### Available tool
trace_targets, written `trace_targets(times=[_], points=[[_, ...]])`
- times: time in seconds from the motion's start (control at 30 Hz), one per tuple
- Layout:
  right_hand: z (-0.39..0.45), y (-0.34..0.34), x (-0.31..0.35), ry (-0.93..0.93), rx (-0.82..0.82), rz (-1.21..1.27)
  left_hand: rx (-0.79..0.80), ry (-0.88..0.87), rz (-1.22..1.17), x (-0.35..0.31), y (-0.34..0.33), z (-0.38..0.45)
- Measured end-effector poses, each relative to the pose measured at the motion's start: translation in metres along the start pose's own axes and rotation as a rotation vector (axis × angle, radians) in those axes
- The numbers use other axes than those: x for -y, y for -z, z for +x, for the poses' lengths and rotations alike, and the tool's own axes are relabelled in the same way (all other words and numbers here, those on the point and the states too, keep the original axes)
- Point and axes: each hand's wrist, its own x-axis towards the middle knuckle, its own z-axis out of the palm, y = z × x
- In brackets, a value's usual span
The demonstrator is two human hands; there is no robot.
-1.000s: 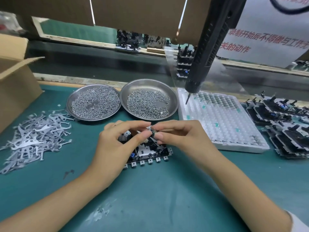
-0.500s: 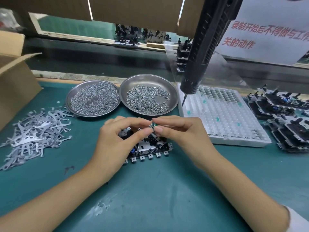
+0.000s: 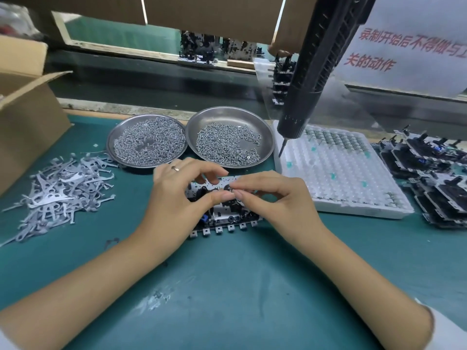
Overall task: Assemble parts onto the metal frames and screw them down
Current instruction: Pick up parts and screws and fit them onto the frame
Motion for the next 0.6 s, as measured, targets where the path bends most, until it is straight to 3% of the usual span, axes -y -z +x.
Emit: trace_targets(times=[0.17, 0.3, 0.47, 0.6], points=[[-0.002, 0.0, -0.003, 0.102, 0.02, -0.141, 0.111, -0.061, 0.105, 0.003, 0.005, 0.001], [-0.005, -0.004, -0.008, 0.193, 0.047, -0.251, 0.182, -0.015, 0.017, 0.01, 0.014, 0.0], [-0.008, -0.01, -0.014, 0.303, 0.077, -0.337, 0.077, 0.136, -0.198, 0.017, 0.02, -0.001], [-0.008, -0.012, -0.016, 0.36, 0.086, -0.364, 0.048, 0.18, -0.198, 0.016, 0.018, -0.003]])
